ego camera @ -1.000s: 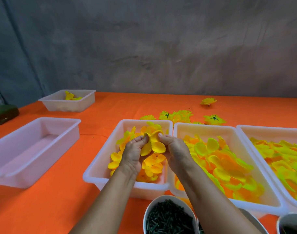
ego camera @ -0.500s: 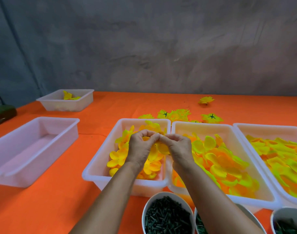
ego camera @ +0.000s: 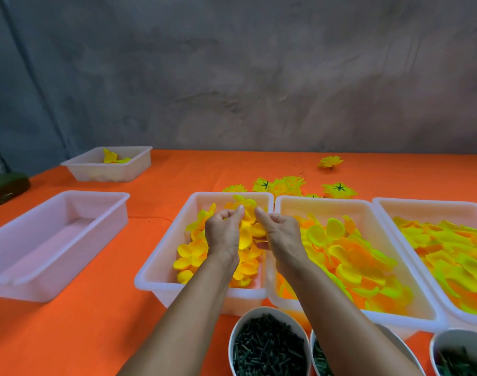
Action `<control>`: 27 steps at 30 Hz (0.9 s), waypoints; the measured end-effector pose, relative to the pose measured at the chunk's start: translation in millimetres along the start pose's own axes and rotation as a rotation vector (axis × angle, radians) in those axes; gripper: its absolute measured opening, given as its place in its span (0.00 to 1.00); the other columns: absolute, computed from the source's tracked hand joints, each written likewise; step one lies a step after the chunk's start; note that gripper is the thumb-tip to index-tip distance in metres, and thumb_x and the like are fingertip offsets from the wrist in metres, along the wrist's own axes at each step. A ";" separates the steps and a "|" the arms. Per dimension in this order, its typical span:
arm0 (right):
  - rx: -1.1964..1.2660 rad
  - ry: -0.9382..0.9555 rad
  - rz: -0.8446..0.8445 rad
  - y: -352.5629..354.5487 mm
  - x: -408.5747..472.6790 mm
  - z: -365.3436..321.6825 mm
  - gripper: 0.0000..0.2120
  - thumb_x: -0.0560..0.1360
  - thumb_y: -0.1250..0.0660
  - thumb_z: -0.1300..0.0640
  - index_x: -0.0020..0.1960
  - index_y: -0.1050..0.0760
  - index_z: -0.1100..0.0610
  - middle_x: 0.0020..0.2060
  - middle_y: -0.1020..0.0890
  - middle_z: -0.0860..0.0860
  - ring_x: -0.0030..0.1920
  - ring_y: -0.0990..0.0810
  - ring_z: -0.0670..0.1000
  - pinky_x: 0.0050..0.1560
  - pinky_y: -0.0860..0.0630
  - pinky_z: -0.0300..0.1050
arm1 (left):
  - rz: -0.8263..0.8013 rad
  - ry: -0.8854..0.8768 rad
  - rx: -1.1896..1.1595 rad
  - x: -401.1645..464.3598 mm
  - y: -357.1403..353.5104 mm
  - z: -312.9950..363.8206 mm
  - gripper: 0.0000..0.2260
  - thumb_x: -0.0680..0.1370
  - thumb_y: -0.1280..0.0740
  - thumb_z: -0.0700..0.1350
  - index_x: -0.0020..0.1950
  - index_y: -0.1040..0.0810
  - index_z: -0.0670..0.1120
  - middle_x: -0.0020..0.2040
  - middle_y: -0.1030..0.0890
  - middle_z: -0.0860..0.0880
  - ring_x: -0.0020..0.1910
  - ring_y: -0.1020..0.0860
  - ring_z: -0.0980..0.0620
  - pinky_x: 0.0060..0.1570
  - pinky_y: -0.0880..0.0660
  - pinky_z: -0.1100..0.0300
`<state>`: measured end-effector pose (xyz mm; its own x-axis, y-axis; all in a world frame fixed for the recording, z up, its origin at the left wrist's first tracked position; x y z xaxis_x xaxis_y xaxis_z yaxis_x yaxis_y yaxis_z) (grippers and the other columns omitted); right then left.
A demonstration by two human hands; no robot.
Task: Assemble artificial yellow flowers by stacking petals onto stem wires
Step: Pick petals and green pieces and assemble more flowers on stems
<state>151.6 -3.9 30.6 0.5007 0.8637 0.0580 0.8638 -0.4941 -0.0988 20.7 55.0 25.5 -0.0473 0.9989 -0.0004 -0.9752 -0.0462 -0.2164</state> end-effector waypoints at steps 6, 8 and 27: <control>-0.005 -0.033 0.009 0.5 -8.3 5.8 0.13 0.76 0.33 0.62 0.32 0.26 0.59 0.27 0.28 0.54 0.29 0.30 0.52 0.32 0.31 0.44 | -0.044 -0.043 0.161 -7.4 -1.0 -0.4 0.15 0.76 0.31 0.44 0.30 0.29 0.46 0.30 0.30 0.48 0.34 0.35 0.49 0.36 0.36 0.54; 0.115 -0.104 -0.046 -5.3 -12.2 12.8 0.11 0.76 0.33 0.63 0.34 0.25 0.61 0.28 0.25 0.56 0.28 0.28 0.53 0.32 0.31 0.43 | -0.012 0.160 -0.005 -7.5 1.3 -14.5 0.12 0.76 0.31 0.40 0.32 0.26 0.42 0.32 0.26 0.44 0.33 0.29 0.48 0.35 0.31 0.55; 0.058 -0.116 0.050 21.4 -28.9 6.1 0.12 0.75 0.31 0.58 0.35 0.25 0.61 0.25 0.23 0.53 0.23 0.28 0.45 0.25 0.32 0.38 | -0.058 0.204 -0.012 -32.0 9.7 -11.4 0.17 0.64 0.21 0.39 0.49 0.22 0.37 0.41 0.20 0.39 0.35 0.23 0.46 0.39 0.19 0.46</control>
<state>155.2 -38.8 20.7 0.5299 0.8457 -0.0636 0.8316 -0.5328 -0.1564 15.2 22.7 12.3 0.0546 0.9813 -0.1846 -0.9724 0.0103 -0.2330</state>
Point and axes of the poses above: each hand's wrist, its own x-axis towards the middle knuckle, its own y-axis out of the back of the hand, z = x × y, the point moved 10 cm from there along x, towards the middle knuckle
